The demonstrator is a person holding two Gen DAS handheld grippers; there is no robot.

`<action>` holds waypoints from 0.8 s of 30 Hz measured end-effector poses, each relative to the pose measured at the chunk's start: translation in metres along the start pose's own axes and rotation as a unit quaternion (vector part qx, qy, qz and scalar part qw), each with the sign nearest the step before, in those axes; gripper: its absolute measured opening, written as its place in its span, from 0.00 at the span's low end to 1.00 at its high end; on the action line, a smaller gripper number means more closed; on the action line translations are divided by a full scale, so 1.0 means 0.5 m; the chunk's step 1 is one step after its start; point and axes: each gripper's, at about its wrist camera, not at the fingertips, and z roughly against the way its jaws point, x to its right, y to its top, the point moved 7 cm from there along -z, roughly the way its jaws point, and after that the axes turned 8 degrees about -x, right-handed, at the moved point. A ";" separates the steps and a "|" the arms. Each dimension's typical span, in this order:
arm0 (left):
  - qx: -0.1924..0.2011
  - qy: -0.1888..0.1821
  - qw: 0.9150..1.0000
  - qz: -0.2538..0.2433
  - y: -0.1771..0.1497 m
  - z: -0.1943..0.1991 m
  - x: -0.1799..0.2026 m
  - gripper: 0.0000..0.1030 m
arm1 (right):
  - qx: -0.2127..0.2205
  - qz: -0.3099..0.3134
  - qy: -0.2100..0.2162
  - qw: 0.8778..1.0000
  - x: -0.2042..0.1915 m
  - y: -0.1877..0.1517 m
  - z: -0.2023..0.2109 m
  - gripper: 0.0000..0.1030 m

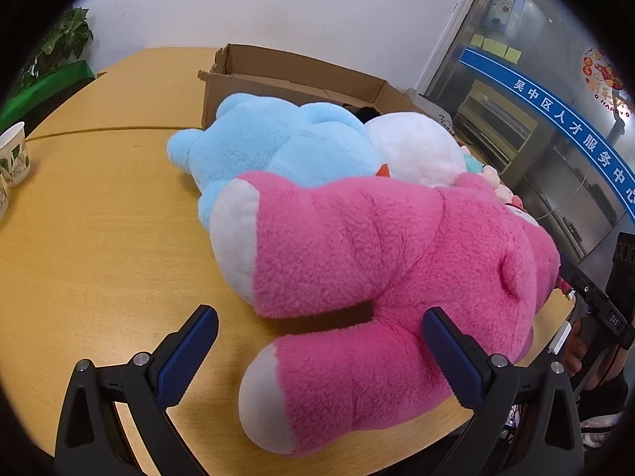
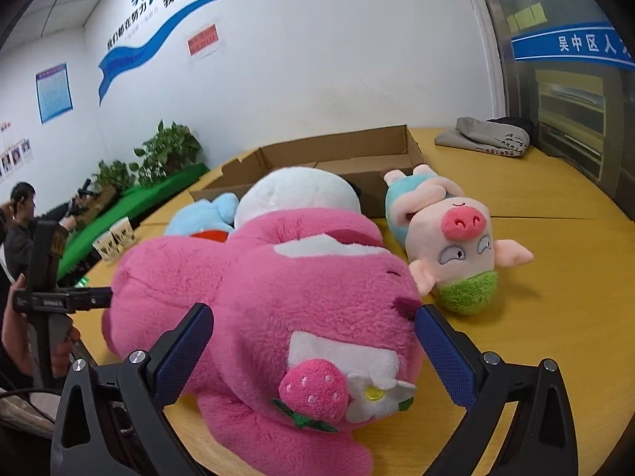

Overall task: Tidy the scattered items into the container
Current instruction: 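Move both tools toward the pink plush bear on the table, then close the right gripper on the pink plush bear's body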

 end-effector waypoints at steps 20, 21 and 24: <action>-0.019 -0.012 0.999 0.035 -0.012 -0.040 -0.014 1.00 | -0.059 -0.026 0.035 0.997 0.048 0.013 -0.066 1.00; -0.018 -0.017 0.999 0.037 -0.015 -0.040 -0.015 1.00 | -0.061 -0.024 0.035 0.997 0.048 0.013 -0.067 1.00; -0.018 -0.030 0.998 0.045 -0.024 -0.040 -0.018 1.00 | -0.064 -0.022 0.037 0.997 0.048 0.013 -0.070 1.00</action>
